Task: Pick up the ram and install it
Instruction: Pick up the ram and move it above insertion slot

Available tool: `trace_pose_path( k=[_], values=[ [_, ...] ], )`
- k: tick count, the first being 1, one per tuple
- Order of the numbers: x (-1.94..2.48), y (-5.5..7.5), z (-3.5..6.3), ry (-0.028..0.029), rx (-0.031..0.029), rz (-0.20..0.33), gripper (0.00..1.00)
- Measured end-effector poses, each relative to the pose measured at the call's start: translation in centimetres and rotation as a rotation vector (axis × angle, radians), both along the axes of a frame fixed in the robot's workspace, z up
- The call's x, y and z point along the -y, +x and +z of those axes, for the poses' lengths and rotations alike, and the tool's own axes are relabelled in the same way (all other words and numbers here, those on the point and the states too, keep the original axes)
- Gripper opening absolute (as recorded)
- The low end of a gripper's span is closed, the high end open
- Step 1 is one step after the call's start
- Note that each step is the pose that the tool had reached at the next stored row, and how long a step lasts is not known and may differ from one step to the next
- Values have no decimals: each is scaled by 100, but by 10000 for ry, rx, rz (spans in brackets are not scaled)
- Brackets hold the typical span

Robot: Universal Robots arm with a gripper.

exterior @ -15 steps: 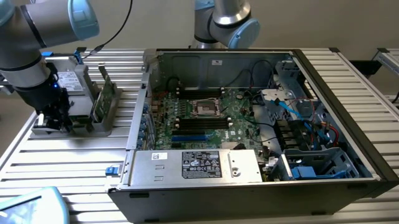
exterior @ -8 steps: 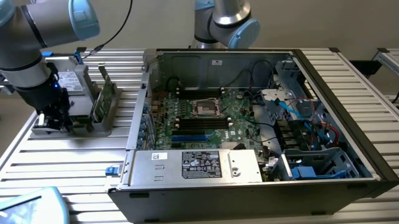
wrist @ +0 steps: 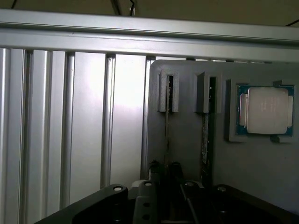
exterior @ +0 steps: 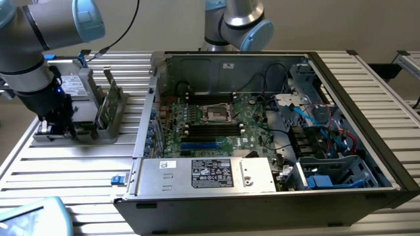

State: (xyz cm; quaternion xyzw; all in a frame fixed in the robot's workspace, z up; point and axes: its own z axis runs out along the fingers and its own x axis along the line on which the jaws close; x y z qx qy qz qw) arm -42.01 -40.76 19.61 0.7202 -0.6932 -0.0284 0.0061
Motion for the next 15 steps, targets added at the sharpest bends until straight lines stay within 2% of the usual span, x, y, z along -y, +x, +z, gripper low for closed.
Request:
trace_pose_path(
  k=[1,2,15],
  values=[
    [0,0,0,-2,-1,0,16],
    [0,0,1,-3,-1,1,14],
    [1,0,13,-3,-2,1,13]
  ],
)
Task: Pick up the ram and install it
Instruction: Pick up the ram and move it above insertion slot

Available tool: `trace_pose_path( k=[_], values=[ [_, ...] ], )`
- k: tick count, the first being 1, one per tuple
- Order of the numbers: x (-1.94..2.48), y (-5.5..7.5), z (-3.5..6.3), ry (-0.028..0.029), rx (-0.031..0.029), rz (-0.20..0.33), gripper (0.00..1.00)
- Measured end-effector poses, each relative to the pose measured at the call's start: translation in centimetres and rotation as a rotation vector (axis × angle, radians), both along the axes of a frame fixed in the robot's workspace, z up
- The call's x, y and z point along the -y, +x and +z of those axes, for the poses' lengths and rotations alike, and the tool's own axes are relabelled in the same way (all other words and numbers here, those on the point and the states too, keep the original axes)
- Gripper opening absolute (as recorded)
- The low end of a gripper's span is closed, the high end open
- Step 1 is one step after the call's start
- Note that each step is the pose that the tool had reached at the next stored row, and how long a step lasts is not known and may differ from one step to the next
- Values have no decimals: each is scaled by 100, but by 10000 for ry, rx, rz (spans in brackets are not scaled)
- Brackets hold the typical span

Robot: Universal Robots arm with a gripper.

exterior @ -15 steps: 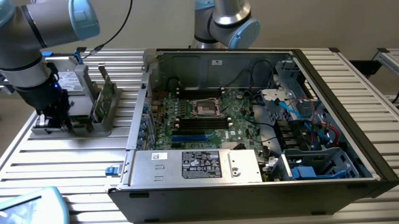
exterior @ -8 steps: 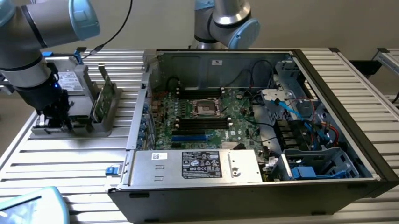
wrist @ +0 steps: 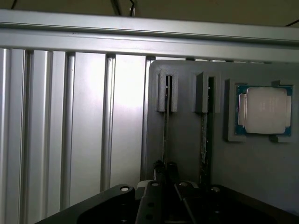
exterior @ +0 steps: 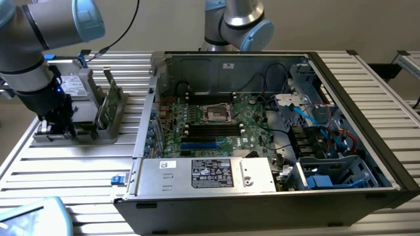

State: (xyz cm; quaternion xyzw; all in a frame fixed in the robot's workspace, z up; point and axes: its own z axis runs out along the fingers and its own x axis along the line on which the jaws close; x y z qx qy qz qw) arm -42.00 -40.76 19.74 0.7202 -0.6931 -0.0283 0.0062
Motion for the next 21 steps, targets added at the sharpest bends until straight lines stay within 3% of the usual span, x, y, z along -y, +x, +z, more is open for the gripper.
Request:
trace_pose_path(
  k=[21],
  values=[
    [0,0,45,8,-11,-1,13]
  ],
)
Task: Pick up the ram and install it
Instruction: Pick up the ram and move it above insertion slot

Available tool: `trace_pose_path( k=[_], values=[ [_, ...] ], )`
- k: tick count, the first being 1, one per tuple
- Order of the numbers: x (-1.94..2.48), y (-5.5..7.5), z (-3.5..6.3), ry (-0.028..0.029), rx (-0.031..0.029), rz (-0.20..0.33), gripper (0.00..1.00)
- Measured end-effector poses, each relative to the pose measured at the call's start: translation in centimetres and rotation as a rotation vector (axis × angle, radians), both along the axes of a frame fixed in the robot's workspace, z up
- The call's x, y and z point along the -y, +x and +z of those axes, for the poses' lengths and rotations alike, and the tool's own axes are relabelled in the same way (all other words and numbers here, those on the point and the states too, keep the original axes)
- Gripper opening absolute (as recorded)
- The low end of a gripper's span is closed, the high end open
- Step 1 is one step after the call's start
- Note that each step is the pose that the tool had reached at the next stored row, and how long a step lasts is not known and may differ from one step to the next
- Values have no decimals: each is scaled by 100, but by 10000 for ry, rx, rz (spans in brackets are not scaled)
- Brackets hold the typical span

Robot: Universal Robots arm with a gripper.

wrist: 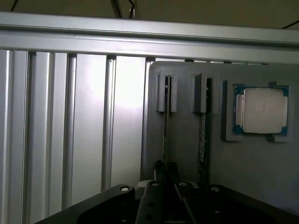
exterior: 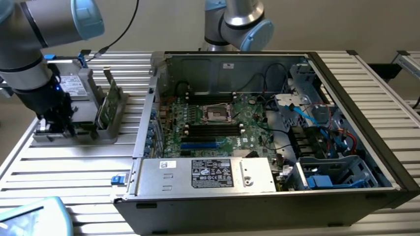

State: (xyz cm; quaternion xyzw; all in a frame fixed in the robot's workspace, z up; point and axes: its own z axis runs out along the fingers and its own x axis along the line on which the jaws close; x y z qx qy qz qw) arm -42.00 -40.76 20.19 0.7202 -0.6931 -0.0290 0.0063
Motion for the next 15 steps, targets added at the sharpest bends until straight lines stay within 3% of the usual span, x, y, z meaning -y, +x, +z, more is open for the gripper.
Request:
trace_pose_path(
  k=[15],
  values=[
    [0,0,67,0,-15,0,13]
  ],
)
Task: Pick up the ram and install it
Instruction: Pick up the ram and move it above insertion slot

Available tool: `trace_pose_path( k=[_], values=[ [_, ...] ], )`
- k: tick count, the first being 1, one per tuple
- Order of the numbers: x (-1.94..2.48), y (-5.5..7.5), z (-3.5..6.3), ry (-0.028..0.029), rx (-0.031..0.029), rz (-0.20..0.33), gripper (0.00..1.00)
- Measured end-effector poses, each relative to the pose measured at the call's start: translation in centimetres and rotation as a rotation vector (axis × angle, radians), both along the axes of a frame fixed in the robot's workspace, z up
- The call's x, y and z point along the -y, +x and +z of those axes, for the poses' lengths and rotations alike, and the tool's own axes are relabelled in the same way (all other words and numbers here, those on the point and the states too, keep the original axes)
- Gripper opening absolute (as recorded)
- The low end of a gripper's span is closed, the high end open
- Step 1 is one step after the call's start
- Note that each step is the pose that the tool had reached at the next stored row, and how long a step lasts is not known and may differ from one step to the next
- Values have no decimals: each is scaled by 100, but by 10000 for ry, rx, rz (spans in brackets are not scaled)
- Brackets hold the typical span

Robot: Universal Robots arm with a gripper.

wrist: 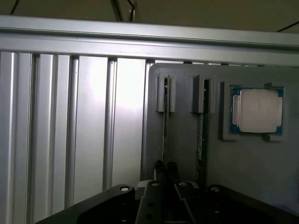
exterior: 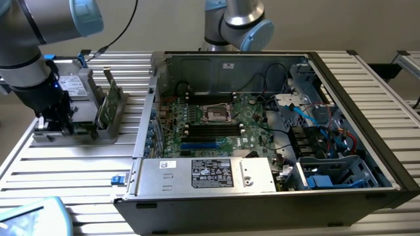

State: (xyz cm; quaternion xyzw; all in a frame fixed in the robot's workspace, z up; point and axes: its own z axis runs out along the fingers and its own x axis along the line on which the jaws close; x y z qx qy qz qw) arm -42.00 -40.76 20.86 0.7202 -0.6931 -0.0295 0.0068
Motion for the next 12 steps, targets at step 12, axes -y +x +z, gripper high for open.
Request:
trace_pose_path(
  k=[12],
  values=[
    [0,0,56,0,-19,0,13]
  ],
)
